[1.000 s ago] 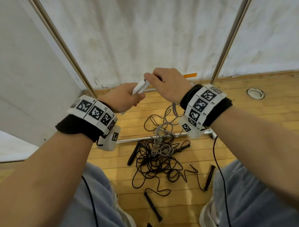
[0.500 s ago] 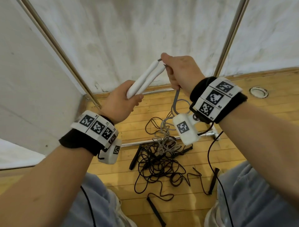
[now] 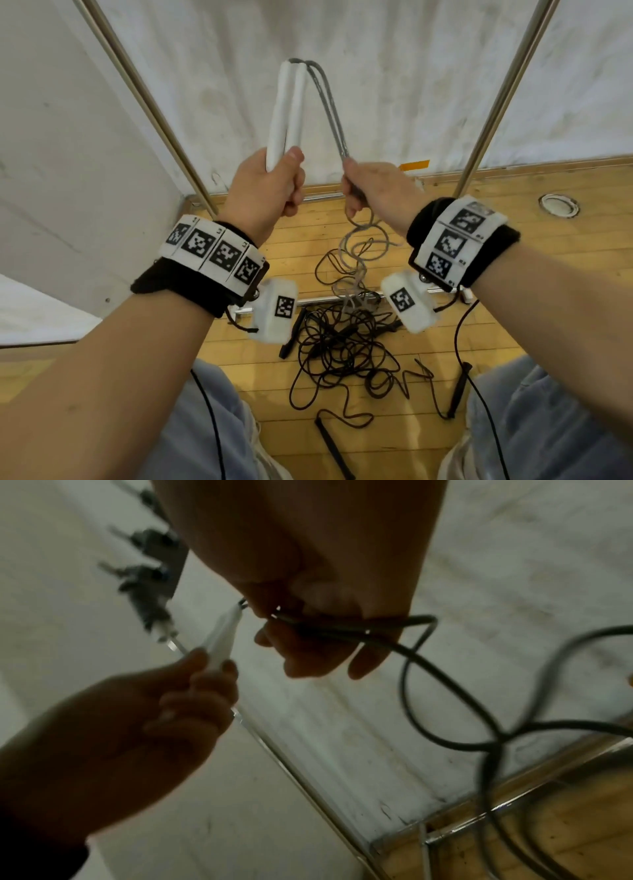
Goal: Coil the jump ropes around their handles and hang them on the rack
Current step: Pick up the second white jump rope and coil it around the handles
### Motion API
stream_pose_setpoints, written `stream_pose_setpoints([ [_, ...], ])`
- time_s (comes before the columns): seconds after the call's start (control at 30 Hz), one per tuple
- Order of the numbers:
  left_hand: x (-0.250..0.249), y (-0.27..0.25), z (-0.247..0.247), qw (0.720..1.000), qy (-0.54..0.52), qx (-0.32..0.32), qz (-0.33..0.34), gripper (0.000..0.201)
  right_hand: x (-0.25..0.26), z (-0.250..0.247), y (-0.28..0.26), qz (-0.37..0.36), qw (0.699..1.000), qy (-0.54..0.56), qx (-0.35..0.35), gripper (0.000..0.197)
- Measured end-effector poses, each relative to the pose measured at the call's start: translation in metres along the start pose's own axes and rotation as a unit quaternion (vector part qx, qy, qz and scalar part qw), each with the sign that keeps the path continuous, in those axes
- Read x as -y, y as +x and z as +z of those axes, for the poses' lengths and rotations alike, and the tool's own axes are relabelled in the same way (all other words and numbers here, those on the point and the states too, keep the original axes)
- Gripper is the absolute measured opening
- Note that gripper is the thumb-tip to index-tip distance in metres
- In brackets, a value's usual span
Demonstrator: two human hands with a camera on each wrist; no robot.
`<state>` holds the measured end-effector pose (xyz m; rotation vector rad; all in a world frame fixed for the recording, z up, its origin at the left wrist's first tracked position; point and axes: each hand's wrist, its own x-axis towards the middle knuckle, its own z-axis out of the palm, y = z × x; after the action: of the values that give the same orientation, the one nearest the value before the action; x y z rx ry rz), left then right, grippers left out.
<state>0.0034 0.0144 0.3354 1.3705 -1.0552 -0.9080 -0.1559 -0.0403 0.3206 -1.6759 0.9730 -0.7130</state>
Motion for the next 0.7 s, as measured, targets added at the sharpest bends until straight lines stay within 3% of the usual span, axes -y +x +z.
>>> stream_pose_setpoints([
  [0.27, 0.009, 0.003, 0.005, 0.997, -0.043, -0.018, -0.054, 0.014, 0.001, 0.025, -0.007, -0.025, 0.998, -0.043, 0.028, 0.030],
  [0.47, 0.006, 0.003, 0.009, 0.991, -0.088, -0.066, -0.071, 0.010, 0.001, 0.026, -0.010, -0.076, 0.988, -0.129, -0.031, 0.041],
  [0.7, -0.001, -0.006, 0.012, 0.975, -0.186, -0.024, -0.122, 0.023, -0.011, 0.049, -0.016, -0.058, 0.984, -0.155, 0.073, 0.034],
])
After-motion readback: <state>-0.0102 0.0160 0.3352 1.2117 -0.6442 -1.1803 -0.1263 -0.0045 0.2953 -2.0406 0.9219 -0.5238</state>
